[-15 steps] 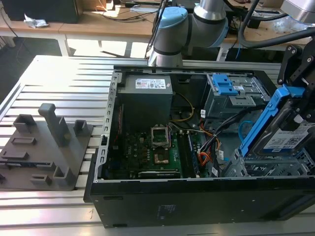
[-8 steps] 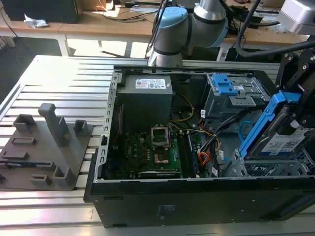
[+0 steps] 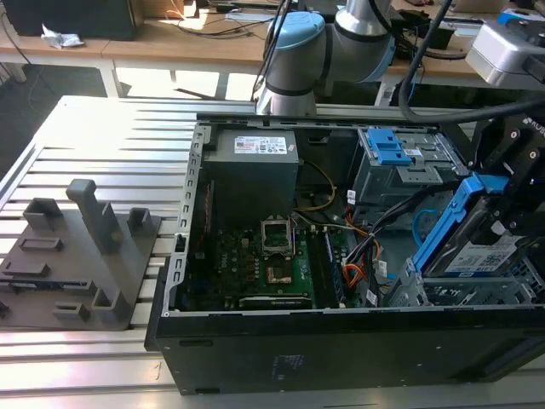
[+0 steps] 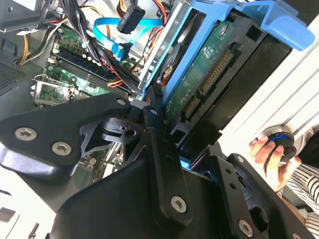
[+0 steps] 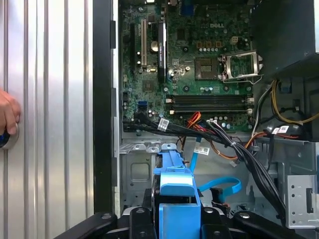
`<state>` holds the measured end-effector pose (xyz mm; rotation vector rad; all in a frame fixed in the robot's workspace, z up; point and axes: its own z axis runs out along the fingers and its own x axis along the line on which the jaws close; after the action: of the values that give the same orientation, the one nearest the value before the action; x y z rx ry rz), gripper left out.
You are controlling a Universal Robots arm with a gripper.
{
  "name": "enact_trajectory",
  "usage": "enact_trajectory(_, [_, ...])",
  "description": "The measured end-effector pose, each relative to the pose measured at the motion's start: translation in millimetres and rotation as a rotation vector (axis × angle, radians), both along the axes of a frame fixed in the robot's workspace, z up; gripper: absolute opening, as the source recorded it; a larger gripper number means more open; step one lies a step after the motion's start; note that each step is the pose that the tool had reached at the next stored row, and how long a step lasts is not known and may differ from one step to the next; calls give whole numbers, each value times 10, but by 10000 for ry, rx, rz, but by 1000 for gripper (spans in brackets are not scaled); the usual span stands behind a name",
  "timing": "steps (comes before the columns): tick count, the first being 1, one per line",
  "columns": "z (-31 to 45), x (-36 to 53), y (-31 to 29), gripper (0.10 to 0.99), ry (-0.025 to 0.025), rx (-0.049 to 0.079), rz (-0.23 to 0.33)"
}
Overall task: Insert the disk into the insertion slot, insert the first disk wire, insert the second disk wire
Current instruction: 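Insert the disk into the insertion slot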
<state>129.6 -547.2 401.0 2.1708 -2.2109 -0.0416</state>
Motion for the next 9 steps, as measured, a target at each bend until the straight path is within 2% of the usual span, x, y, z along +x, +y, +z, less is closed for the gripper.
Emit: enact_trajectory(9, [-180, 0, 0, 361, 17, 0, 0])
